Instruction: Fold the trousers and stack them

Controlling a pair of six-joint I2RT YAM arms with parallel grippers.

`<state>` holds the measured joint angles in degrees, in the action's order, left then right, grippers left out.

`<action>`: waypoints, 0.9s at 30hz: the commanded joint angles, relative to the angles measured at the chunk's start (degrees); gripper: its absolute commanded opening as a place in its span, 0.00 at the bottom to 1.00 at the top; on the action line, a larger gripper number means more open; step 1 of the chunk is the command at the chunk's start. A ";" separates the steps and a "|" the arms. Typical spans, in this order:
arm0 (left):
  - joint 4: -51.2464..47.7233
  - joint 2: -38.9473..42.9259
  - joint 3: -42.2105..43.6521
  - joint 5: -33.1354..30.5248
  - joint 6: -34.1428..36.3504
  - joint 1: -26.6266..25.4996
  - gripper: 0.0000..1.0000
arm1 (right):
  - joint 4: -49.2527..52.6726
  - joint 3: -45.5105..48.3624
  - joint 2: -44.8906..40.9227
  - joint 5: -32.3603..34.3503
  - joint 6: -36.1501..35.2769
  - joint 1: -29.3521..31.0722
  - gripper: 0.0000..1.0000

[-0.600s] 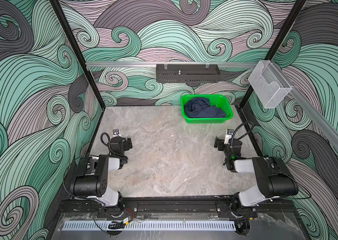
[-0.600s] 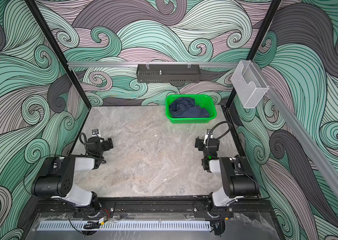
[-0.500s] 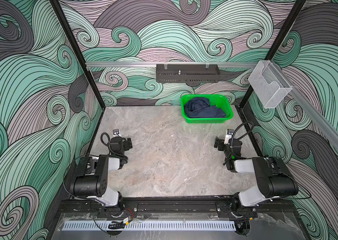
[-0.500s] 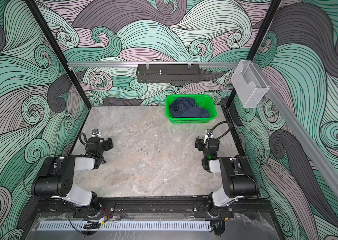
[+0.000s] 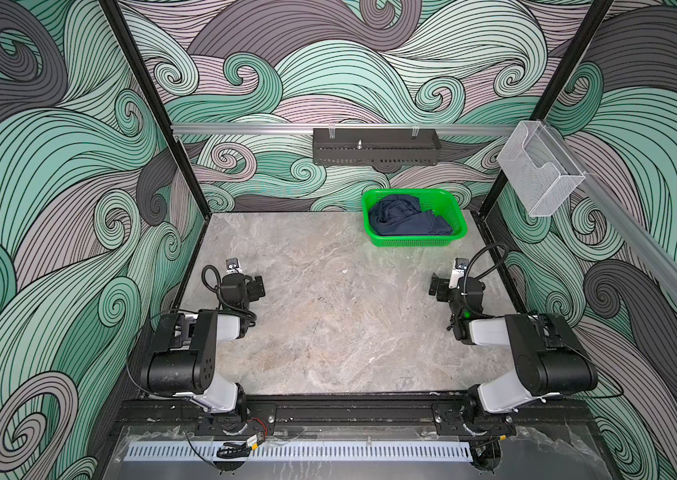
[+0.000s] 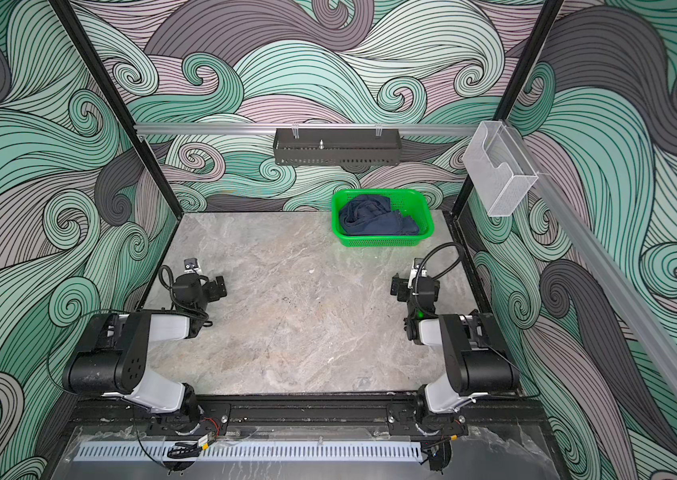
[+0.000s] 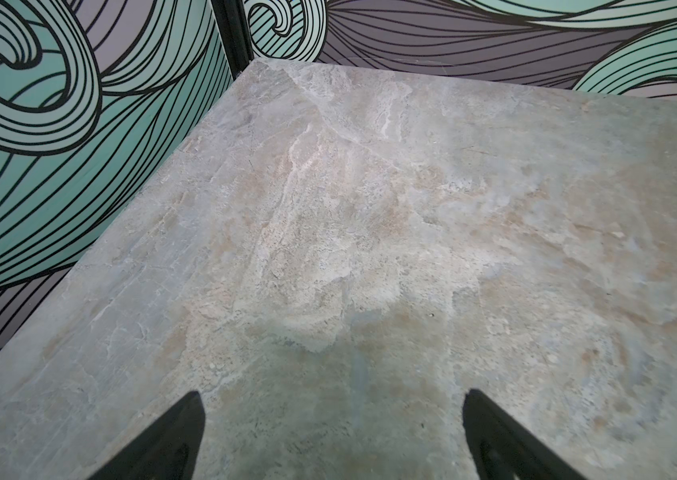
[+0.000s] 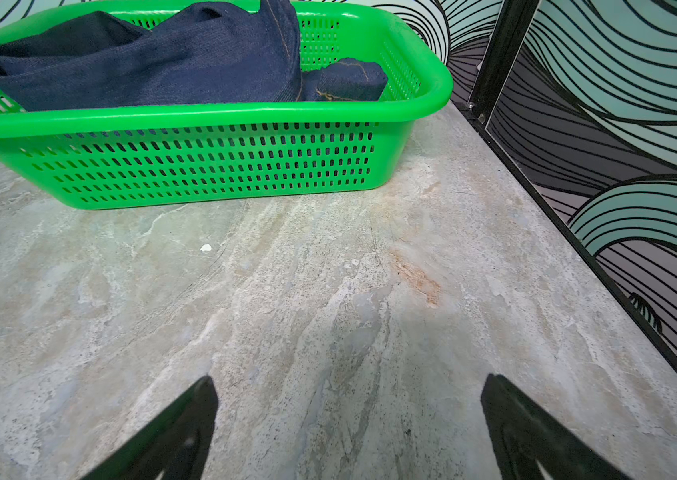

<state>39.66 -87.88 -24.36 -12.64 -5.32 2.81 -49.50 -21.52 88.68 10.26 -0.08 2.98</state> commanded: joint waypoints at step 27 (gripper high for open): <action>-42.23 12.67 -22.69 -9.17 -9.11 -3.42 0.87 | 37.49 -18.16 -19.47 11.41 13.97 4.11 0.99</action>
<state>18.17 -80.86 -34.72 -16.12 -7.07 0.32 -27.62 -30.76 75.68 17.67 4.12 6.76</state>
